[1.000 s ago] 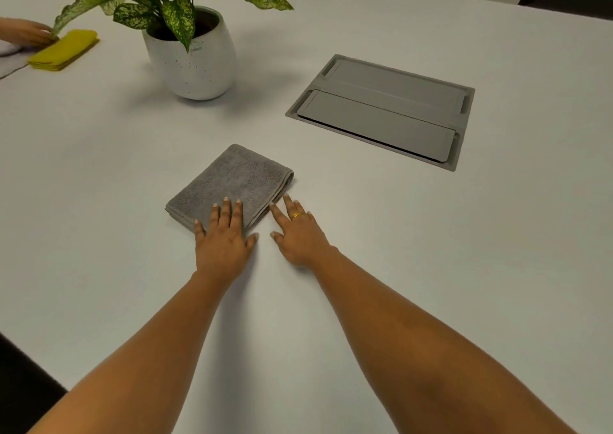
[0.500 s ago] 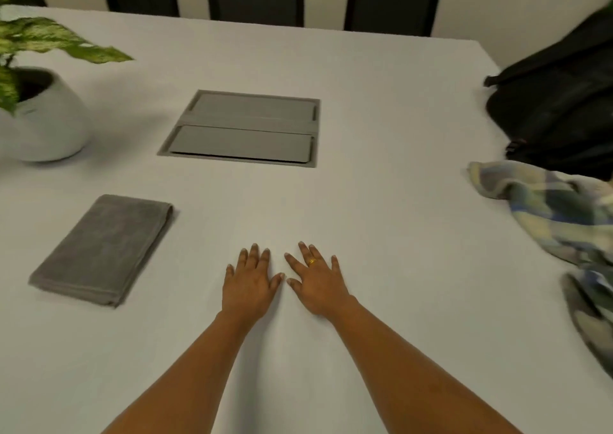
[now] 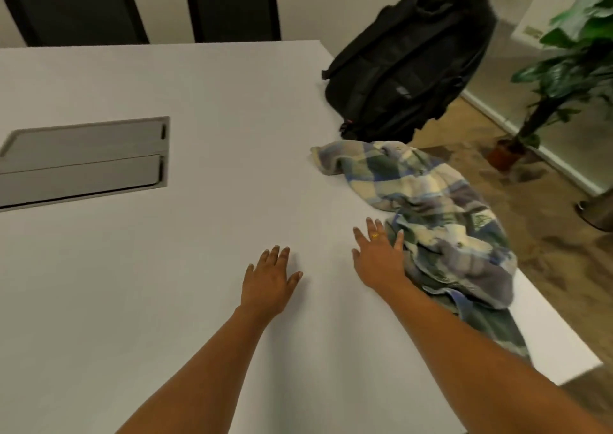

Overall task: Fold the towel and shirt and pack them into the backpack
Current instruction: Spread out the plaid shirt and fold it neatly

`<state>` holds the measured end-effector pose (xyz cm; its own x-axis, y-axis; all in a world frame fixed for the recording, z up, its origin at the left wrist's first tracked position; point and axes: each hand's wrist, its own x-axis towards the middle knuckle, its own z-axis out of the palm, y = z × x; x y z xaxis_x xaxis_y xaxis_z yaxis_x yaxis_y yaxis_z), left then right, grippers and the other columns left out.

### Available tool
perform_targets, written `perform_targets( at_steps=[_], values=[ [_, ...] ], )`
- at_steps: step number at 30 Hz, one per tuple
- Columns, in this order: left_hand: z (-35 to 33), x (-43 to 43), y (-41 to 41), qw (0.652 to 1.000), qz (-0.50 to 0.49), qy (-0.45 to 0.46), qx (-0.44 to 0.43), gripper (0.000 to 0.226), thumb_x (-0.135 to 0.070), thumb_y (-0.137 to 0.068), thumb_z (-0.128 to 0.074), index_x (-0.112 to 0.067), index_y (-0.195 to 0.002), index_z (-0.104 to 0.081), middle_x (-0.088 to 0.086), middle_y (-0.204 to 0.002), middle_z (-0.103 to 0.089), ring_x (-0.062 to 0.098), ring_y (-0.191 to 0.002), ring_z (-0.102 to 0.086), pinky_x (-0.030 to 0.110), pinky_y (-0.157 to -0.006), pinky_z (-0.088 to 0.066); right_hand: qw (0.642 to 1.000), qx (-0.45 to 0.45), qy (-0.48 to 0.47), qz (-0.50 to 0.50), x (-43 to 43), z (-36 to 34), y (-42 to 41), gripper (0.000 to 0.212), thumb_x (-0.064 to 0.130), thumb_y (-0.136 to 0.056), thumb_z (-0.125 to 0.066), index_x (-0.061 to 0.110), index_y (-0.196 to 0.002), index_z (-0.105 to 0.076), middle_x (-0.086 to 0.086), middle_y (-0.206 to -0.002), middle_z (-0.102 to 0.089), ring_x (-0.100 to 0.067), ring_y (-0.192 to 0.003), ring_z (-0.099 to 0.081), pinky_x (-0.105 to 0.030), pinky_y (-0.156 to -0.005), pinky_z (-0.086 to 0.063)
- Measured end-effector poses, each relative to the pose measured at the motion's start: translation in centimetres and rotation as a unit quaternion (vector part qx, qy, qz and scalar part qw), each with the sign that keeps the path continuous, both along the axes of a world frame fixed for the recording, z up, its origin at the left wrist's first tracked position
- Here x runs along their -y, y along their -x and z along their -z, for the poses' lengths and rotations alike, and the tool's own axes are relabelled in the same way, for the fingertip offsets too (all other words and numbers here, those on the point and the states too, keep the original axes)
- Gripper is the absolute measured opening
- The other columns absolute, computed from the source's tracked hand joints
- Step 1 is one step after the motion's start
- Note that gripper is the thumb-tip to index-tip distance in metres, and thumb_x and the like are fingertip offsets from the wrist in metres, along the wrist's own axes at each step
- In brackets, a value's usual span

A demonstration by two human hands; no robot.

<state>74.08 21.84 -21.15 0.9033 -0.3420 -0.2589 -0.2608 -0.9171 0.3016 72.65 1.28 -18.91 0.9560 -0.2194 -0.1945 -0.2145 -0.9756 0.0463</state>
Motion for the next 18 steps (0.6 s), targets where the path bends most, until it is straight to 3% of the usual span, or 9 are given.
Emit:
perform_targets(
  at_steps=[3,7,13,18],
  values=[
    [-0.6,4.7,0.4,1.000,0.023,0.010,0.003,0.062,-0.051,-0.098,-0.024,-0.021,-0.150,-0.008,0.000,-0.158,-0.007,0.018,-0.145,-0.007,0.040,-0.115,-0.015,0.998,0.034,0.045,0.018,5.4,-1.7,0.6,0.051,0.031,-0.100,-0.030,0.022,-0.149,-0.017,-0.004,-0.158,0.000,-0.021,-0.145,0.007,-0.062,-0.110,0.001],
    [-1.1,10.0,0.7,0.999,0.045,0.027,0.001,0.063,-0.051,-0.097,-0.025,-0.022,-0.150,-0.008,0.001,-0.158,-0.007,0.019,-0.145,-0.007,0.041,-0.115,-0.015,0.994,0.044,0.068,0.079,11.3,-3.0,1.4,0.057,0.048,-0.097,-0.029,0.026,-0.149,-0.019,-0.005,-0.158,0.000,-0.028,-0.145,0.006,-0.065,-0.108,0.000],
    [-0.9,15.0,1.1,0.998,0.056,0.023,-0.005,0.064,-0.054,-0.096,-0.022,-0.024,-0.150,-0.006,0.000,-0.158,-0.004,0.020,-0.145,-0.006,0.042,-0.116,-0.013,0.956,-0.024,-0.139,0.259,15.7,-2.4,1.6,0.089,0.082,-0.077,-0.029,0.033,-0.149,-0.010,-0.010,-0.158,0.006,-0.037,-0.143,0.006,-0.073,-0.104,-0.008],
    [-0.7,16.9,1.3,0.999,0.039,0.031,-0.008,0.064,-0.055,-0.095,-0.023,-0.025,-0.150,-0.007,0.001,-0.158,-0.006,0.020,-0.145,-0.009,0.042,-0.116,-0.016,0.965,-0.047,-0.150,0.207,15.2,-1.2,1.5,0.086,0.085,-0.071,-0.037,0.041,-0.143,-0.022,-0.008,-0.157,-0.006,-0.041,-0.141,-0.005,-0.070,-0.104,-0.015]
  ],
)
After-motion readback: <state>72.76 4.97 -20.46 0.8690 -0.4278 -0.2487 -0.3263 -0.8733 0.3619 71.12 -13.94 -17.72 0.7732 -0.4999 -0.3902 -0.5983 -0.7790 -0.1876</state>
